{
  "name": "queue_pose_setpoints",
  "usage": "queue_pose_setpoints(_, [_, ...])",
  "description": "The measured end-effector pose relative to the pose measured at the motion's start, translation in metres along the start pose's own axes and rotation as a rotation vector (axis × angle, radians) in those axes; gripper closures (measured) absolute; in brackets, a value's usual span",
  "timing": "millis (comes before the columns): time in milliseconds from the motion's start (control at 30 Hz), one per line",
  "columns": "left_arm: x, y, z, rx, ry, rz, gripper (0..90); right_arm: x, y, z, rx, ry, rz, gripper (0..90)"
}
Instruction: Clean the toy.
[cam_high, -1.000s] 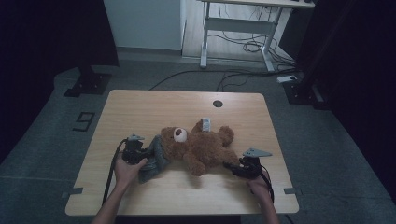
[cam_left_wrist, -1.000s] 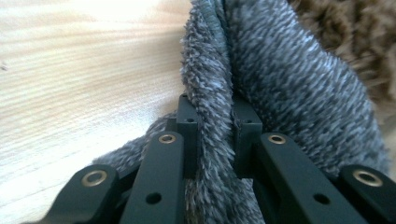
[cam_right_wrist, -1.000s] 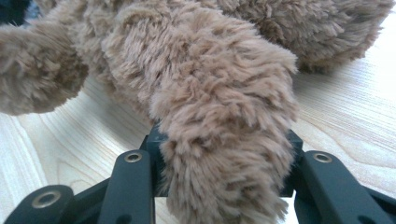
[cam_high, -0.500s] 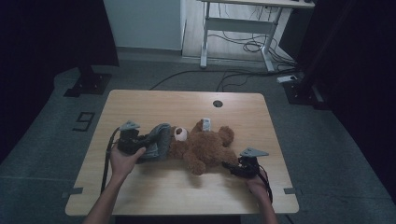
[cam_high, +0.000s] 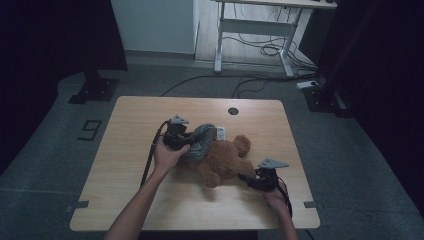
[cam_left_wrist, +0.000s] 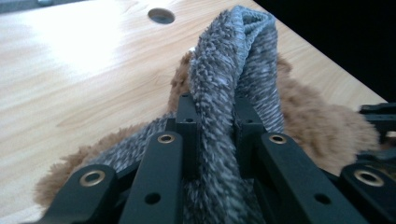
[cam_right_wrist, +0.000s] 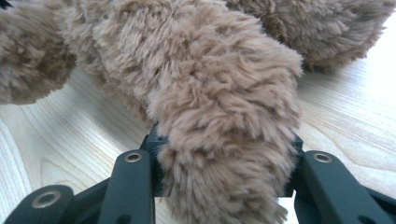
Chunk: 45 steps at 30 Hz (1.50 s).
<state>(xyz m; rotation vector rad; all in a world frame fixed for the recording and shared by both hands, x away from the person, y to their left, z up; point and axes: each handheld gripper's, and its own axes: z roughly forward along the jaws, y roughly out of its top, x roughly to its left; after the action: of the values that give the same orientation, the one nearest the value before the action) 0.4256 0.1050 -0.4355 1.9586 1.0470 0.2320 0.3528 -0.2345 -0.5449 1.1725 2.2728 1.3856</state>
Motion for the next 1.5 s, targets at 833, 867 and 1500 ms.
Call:
queue_pose_setpoints(833, [0.072, -0.066, -0.013, 0.092, 0.178, -0.145, 77.1, 0.003, 0.000, 0.002, 0.011, -0.006, -0.008, 55.2])
queue_pose_setpoints(867, [0.074, -0.070, -0.012, 0.096, 0.170, -0.154, 77.1, 0.003, 0.000, 0.002, 0.012, -0.005, -0.007, 55.2])
queue_pose_setpoints(1500, [0.085, -0.074, -0.026, 0.043, 0.135, -0.169, 76.8, 0.004, 0.009, 0.026, 0.044, -0.034, -0.031, 56.0])
